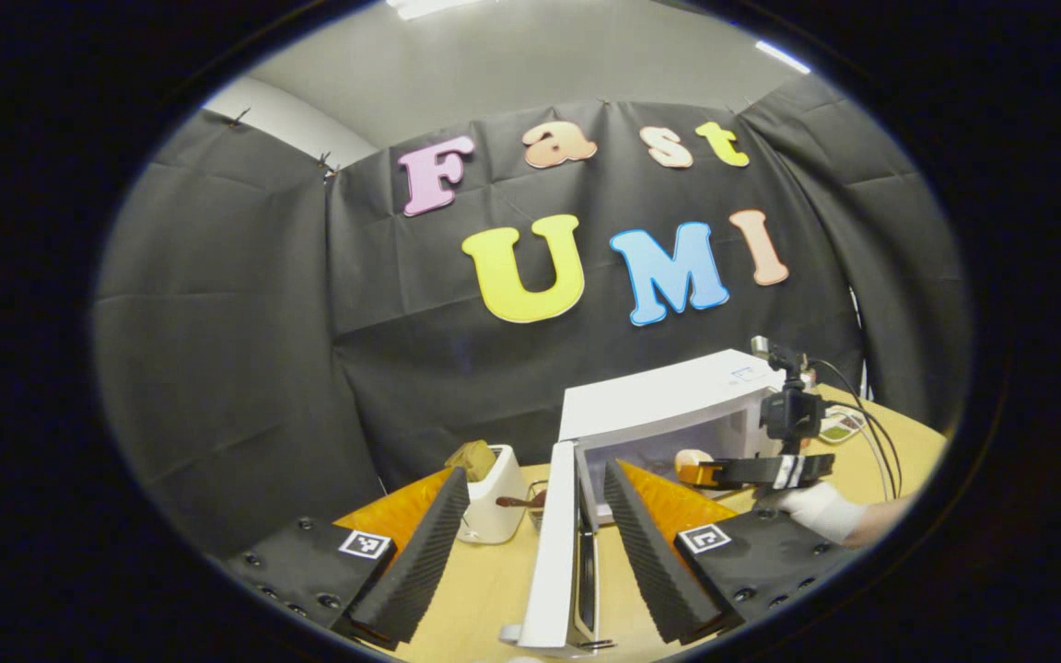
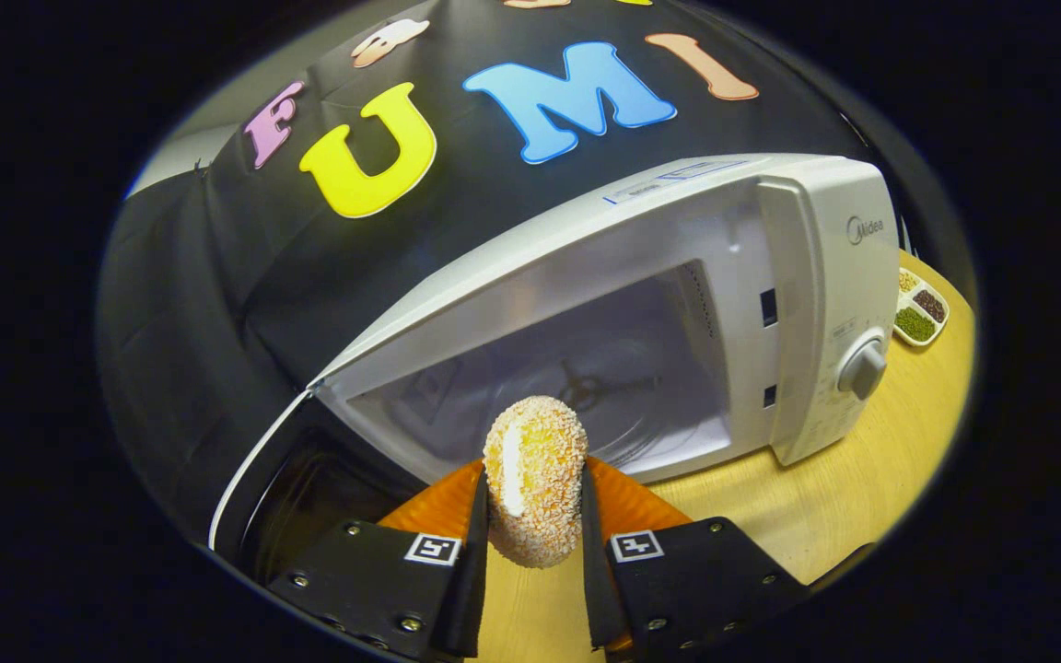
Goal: Open the microwave oven with the left hand, put the food in, and close the microwave oven.
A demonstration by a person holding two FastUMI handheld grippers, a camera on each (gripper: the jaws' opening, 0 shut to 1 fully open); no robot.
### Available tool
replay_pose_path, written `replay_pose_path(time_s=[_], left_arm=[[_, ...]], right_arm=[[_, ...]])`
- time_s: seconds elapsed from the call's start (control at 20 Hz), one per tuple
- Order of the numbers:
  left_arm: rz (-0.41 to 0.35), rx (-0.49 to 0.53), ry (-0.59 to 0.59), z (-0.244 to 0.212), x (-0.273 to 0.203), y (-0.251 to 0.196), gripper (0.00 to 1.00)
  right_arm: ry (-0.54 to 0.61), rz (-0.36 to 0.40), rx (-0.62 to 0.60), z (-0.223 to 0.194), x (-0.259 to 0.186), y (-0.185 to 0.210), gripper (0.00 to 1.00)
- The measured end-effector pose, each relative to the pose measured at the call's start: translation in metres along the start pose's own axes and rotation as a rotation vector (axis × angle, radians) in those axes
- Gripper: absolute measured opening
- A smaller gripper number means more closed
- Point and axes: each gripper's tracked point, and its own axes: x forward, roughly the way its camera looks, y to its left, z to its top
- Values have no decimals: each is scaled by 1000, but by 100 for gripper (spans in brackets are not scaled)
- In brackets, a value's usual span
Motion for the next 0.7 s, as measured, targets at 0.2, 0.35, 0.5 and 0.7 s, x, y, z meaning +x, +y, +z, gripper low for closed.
replay_pose_path(time_s=[0.2, 0.35, 0.5, 0.7], left_arm=[[-15, -12, 11, -18, 3, 7, 94], [-40, -2, -8, -23, 4, 6, 94], [-52, 38, -16, -28, 5, 5, 94], [-84, 9, -5, -34, -4, 0, 100]], right_arm=[[-124, -136, -48, 12, 31, -14, 45], [-151, -189, -14, 7, 59, -22, 45], [-206, -205, -27, 12, 77, -21, 44], [-223, -242, -66, 2, 98, -36, 46]])
